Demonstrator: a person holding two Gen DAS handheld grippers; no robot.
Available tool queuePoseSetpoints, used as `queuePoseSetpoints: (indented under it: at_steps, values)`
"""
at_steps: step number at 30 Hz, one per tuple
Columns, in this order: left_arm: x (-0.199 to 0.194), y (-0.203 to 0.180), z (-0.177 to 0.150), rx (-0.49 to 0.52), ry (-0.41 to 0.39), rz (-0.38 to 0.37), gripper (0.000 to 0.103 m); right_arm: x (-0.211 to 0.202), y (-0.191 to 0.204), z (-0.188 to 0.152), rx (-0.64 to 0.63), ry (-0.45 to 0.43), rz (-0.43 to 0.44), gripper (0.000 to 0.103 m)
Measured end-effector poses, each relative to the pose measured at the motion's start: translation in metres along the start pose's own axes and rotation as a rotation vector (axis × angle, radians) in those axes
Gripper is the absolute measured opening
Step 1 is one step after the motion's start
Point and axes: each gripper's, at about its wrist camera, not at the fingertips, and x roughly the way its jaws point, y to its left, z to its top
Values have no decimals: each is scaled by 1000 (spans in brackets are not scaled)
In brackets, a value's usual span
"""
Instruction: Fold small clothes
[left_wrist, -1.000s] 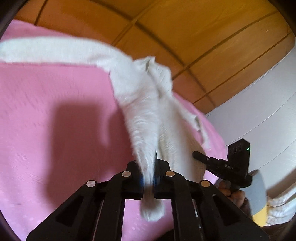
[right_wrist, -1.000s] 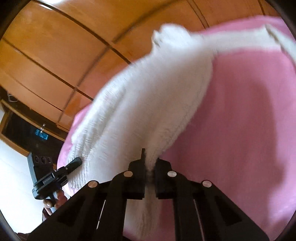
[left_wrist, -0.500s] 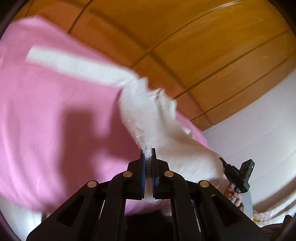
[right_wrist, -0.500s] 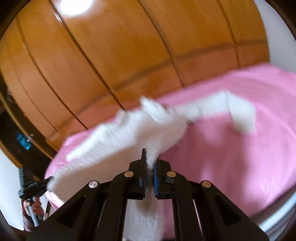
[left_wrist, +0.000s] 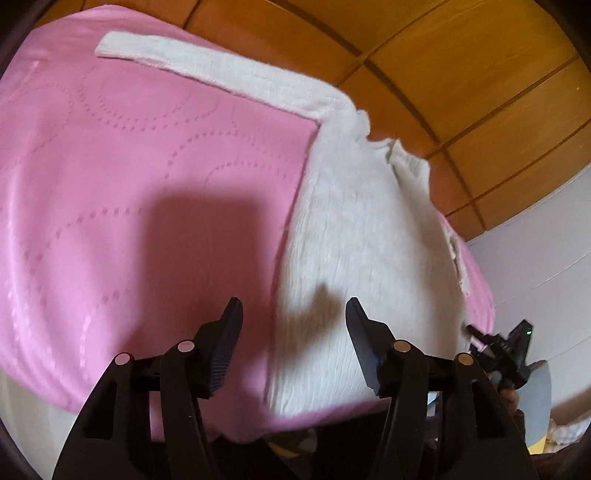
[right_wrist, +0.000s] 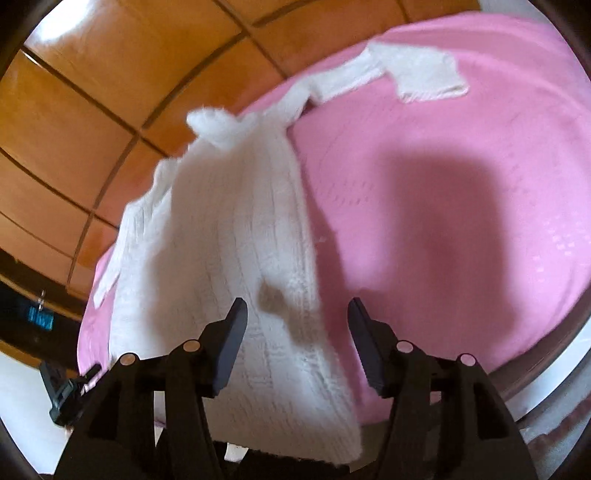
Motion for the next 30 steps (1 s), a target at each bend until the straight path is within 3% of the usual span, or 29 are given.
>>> queuePoseSetpoints:
  at_steps: [1,2,3,4,9,13,14,15,16,17,18,19,21,25,30]
  values:
    - [5,1,3,6,3,-13,56,3,2,0,-18,5,-7,57]
    - [6,3,2,6,2,-13,53,3,8,-1,-49,1,-22,49]
    - [11,6,1,6,15,-11,43,4,16,-3,-81,7,-32,19]
    - [18,4,0,25,46,-25,8,3,19,-5,-101,9,-48,7]
    - [16,-2,-15,50,62,-12,4,-7,19,-6,-185,-43,-247,5]
    - [10,-7,-21,72,56,7,4,-1,21,-6,-205,-28,-264,8]
    - [8,-7,-18,73,46,-2,5,-1,25,-3,-201,-46,-257,16]
    - [4,-6,-13,60,23,-6,6,-4,30,0,-198,-76,-258,37]
    - [-2,-1,-3,35,-14,-7,22,-7,36,3,-199,-111,-257,49]
    - [-6,5,7,11,-47,-4,54,-10,41,5,-207,-146,-250,58]
    - [-13,14,16,-20,-89,15,71,-11,52,8,-223,-169,-232,58]
    - [-21,27,31,-76,-160,68,82,-11,59,10,-236,-173,-217,60]
    - [-30,50,56,-153,-227,106,82,-3,80,9,-283,-170,-178,67]
    - [-49,110,116,-312,-342,224,82,27,124,-1,-377,-111,-85,67]
    - [-65,177,181,-485,-418,223,82,68,174,-18,-484,-31,-8,67]
